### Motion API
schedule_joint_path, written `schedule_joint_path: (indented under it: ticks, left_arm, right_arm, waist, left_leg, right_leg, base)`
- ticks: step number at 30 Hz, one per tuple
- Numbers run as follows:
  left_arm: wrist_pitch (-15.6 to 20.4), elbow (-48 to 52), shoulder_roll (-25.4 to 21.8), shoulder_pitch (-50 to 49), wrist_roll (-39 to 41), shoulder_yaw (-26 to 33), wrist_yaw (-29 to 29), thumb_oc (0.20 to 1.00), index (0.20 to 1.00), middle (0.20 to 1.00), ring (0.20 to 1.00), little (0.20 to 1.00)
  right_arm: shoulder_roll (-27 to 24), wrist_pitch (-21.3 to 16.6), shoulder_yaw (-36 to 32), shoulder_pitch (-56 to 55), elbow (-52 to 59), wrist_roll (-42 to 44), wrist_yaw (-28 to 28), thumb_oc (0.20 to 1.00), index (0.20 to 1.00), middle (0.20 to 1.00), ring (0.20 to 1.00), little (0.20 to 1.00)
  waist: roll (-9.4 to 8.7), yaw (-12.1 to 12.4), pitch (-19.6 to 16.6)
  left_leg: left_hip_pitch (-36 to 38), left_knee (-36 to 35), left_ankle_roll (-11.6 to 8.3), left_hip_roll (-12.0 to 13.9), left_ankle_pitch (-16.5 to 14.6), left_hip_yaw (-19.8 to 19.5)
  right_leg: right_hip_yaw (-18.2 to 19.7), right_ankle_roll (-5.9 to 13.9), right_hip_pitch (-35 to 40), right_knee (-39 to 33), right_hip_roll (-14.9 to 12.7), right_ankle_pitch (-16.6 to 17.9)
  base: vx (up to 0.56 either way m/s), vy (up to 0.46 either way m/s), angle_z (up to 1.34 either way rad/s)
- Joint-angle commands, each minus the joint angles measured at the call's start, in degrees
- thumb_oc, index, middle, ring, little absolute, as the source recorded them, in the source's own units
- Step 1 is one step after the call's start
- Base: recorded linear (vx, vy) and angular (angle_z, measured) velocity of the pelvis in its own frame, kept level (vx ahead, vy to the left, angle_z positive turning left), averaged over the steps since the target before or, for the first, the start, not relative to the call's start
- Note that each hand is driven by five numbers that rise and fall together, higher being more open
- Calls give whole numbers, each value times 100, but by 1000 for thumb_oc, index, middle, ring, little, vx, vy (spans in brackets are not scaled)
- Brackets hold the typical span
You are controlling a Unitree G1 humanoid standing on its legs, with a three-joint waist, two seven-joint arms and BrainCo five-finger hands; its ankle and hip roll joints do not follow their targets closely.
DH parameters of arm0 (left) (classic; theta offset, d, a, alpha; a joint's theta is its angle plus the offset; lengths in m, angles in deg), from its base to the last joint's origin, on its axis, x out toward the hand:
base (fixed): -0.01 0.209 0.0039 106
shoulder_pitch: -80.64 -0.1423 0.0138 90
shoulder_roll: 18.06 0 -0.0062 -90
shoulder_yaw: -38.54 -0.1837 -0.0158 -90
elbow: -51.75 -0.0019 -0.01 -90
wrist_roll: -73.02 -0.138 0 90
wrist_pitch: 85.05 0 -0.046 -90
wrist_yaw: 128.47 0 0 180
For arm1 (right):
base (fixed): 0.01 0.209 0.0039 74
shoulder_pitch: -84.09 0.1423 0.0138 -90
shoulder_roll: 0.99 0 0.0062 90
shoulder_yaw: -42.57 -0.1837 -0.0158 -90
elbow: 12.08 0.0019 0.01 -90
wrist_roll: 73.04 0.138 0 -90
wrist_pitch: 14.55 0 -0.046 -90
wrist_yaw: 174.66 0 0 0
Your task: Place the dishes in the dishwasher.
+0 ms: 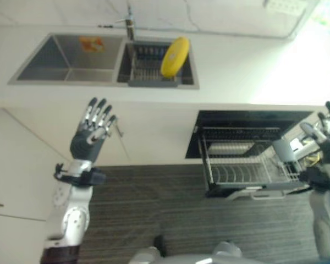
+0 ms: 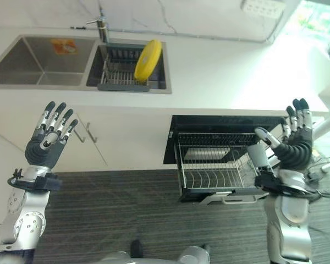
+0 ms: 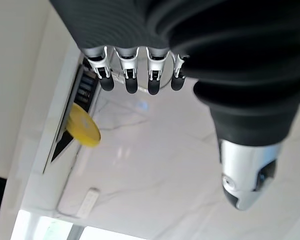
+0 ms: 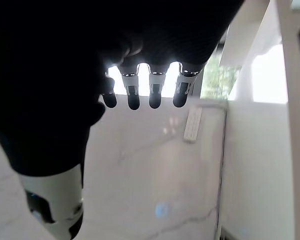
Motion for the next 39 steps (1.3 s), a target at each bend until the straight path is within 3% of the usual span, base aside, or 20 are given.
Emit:
schedule_joint_path:
  ticks: [1,2,4,5,10,14,20,22,24,26,27,28,32,39]
  left_arm:
    - [83,374,-45,91,-48,4,179,1000,1000,1000,1000,1000]
    - [113,360,-32,129,-111,-61,198,1000,1000,1000,1000,1000]
    - [213,298,5,177,-181,-140,209,1000,1000,1000,1000,1000]
    - [264,230,-1,220,-184,-170,204,1000,1000,1000,1000,1000]
    - [267,219,43,148,-307,-188,327,1000,1000,1000,1000,1000]
    - [184,179,-1,269,-167,-279,185,1000,1000,1000,1000,1000]
    - [126,206,43,98,-337,-211,247,1000,1000,1000,1000,1000]
    - [71,279,51,-18,-284,-151,354,1000,1000,1000,1000,1000]
    - [48,375,107,-83,-307,-186,414,1000,1000,1000,1000,1000]
    - [16,396,71,63,-236,-323,429,1000,1000,1000,1000,1000]
    - [100,383,83,174,-266,-455,314,1000,1000,1000,1000,1000]
    - [189,341,60,229,-221,-507,318,1000,1000,1000,1000,1000]
    - [441,323,55,283,-372,-450,239,1000,1000,1000,1000,1000]
    - [474,325,24,258,-153,-421,51,1000,1000,1000,1000,1000]
  right_arm:
    - [-503,-339,-149,119,-109,-119,-138,1000,1000,1000,1000,1000]
    - [-582,-407,-188,94,-119,-23,-156,1000,1000,1000,1000,1000]
    - [-653,-543,-236,90,-182,104,-166,1000,1000,1000,1000,1000]
    - [-653,-606,-237,82,-207,137,-167,1000,1000,1000,1000,1000]
    - [-506,-612,-117,44,-174,208,-193,1000,1000,1000,1000,1000]
    - [-422,-521,-11,75,-179,69,-148,1000,1000,1000,1000,1000]
    - [-417,-428,-167,-161,-196,155,238,1000,1000,1000,1000,1000]
    - [-556,-363,-227,-240,-206,38,265,1000,1000,1000,1000,1000]
    - [-699,-265,-254,-162,-206,76,207,1000,1000,1000,1000,1000]
    - [-826,-198,-212,41,-251,78,104,1000,1000,1000,1000,1000]
    - [-844,-299,-200,20,-257,59,153,1000,1000,1000,1000,1000]
    - [-878,-307,-180,15,-241,33,115,1000,1000,1000,1000,1000]
    - [-882,-498,-273,9,-331,122,184,1000,1000,1000,1000,1000]
    - [-959,-462,-310,41,-340,-25,279,1000,1000,1000,1000,1000]
  waist:
    - [394,-137,-164]
    - [387,-178,-165]
    - [366,-240,-147]
    - [369,-274,-133]
    - [588,-312,-159]
    - [675,-404,-177]
    - [656,-517,-187]
    - [589,-444,-175]
    - [489,-312,-138]
    - [462,-368,-113]
    - [462,-342,-110]
    - [455,-406,-115]
    - [444,-496,-192]
    - [387,-519,-278]
  left_leg:
    - [-209,5,-213,374,-197,-230]
    - [-255,5,-179,279,-174,-299]
    - [-251,5,-162,104,-173,-427]
    - [-227,5,-153,32,-194,-449]
    - [-33,5,-153,27,-231,-278]
    - [24,5,-140,26,-258,-192]
    - [170,5,-108,-12,-350,-172]
    - [84,430,-183,-70,-406,-316]
    - [-233,890,-363,3,-460,-545]
    - [-241,561,-499,380,-211,-7]
    - [-271,263,-538,382,-12,-66]
    - [-243,80,-586,474,92,276]
    - [-97,5,-498,415,-73,418]
    - [18,5,-399,390,-263,468]
  right_leg:
    - [286,-292,250,11,1246,-1372]
    - [403,-416,174,95,1577,-1503]
    - [531,-548,71,37,1920,-1520]
    - [509,-551,51,-39,1930,-1466]
    - [192,-571,162,-128,1791,-1511]
    - [204,-585,176,-73,1799,-1527]
    - [342,-591,79,6,1846,-1558]
    - [482,-760,256,-267,1909,-1781]
    - [597,-804,469,-560,1844,-1699]
    - [438,-797,593,-812,1824,-1664]
    - [371,-735,665,-1018,1789,-1560]
    - [234,-679,699,-1186,1734,-1476]
    - [206,-536,637,-1439,1594,-1176]
    - [143,-563,563,-1402,1600,-1217]
  base:
    - [11,253,14]
    - [-21,117,45]
    - [0,37,44]
    - [30,-34,2]
    - [49,-53,4]
    - [26,-3,-4]
    - [82,-58,0]
    - [83,-64,-2]
    - [52,74,-5]
    - [-42,252,-34]
    - [-120,252,-11]
    - [-137,193,24]
    - [-76,122,-4]
    - [-15,58,-1]
